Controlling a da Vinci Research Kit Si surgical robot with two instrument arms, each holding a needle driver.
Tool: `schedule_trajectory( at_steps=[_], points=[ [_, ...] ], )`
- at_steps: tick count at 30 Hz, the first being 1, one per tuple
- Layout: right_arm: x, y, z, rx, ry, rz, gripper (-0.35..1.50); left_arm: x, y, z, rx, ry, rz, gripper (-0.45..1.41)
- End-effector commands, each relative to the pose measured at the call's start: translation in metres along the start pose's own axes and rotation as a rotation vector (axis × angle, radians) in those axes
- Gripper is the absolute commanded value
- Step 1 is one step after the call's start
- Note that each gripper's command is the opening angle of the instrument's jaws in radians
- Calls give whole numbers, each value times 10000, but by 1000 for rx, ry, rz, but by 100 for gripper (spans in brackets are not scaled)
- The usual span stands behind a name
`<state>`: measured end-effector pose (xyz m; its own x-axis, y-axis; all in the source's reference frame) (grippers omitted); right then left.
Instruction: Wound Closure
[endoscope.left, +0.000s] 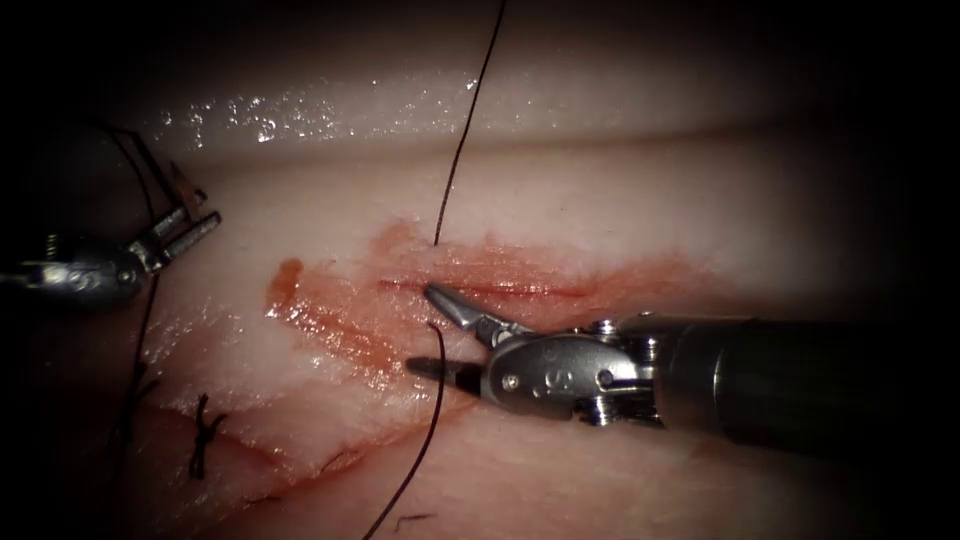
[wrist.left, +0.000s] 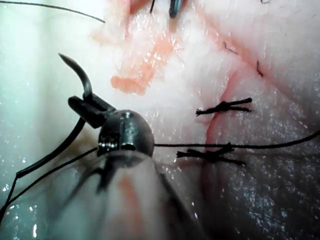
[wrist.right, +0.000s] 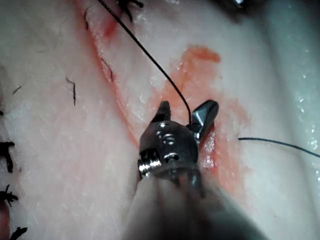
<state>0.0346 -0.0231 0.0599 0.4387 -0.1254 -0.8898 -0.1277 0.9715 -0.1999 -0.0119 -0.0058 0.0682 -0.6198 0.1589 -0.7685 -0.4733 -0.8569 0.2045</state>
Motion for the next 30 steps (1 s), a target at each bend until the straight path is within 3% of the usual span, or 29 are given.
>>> schedule_trajectory(
  at_steps=[1,6,11,15,16,19,21,25,29,30],
  points=[
    [-1,-4,5,26,-20,3,-35,-2,5,6,-1,1,0,-45],
    [-3,-14,-3,50,-35,-7,-35,-1,4,6,-3,3,0,-45],
    [29,-36,-17,77,-12,-9,-35,-2,4,6,-3,3,0,-45],
    [75,-63,-34,114,16,-34,-35,-1,5,6,-3,3,0,-45],
    [105,-77,-45,138,32,-52,-35,-1,5,6,-2,3,0,-45],
    [150,-94,-59,175,53,-71,-35,-1,5,7,-2,2,-1,-45],
    [205,-118,-70,247,60,-94,-35,0,6,7,-3,4,-1,-45],
    [260,-147,-67,341,77,-114,-35,0,6,8,-2,3,0,-45],
    [273,-143,-56,353,98,-113,-35,0,6,8,-6,3,0,-45],
    [270,-137,-54,339,108,-106,8,0,7,7,-5,3,6,-45]
  ],
)
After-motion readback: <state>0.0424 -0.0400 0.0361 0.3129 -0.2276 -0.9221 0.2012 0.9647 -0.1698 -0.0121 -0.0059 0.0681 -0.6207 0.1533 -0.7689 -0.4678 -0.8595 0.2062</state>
